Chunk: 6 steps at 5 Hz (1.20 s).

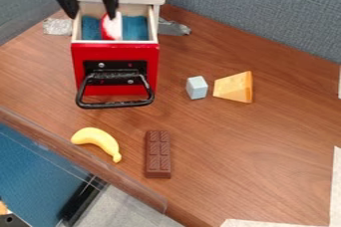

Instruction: Remove object from box

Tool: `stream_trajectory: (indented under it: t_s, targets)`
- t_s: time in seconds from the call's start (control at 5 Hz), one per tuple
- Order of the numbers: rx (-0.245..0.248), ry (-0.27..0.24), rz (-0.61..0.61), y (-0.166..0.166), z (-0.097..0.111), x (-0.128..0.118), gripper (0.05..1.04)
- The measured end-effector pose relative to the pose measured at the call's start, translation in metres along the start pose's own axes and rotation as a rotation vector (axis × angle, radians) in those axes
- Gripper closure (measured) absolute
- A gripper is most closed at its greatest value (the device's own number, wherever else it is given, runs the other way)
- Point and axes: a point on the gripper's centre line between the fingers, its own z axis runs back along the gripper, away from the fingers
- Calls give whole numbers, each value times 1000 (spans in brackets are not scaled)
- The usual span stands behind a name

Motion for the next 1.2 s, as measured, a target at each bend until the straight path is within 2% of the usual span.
stream_trajectory:
  t_s: [0.2, 0.4, 0.8, 1.0, 1.2]
  targets:
    - [24, 0, 23, -3, -12, 8, 85]
    - [8, -18, 35, -5, -16, 11, 85]
    - [-11, -21, 42, -6, -28, -4, 85]
    - [-8, -43, 44, -5, -31, -13, 130]
    - [6, -83, 58, -1, -34, -18, 429]
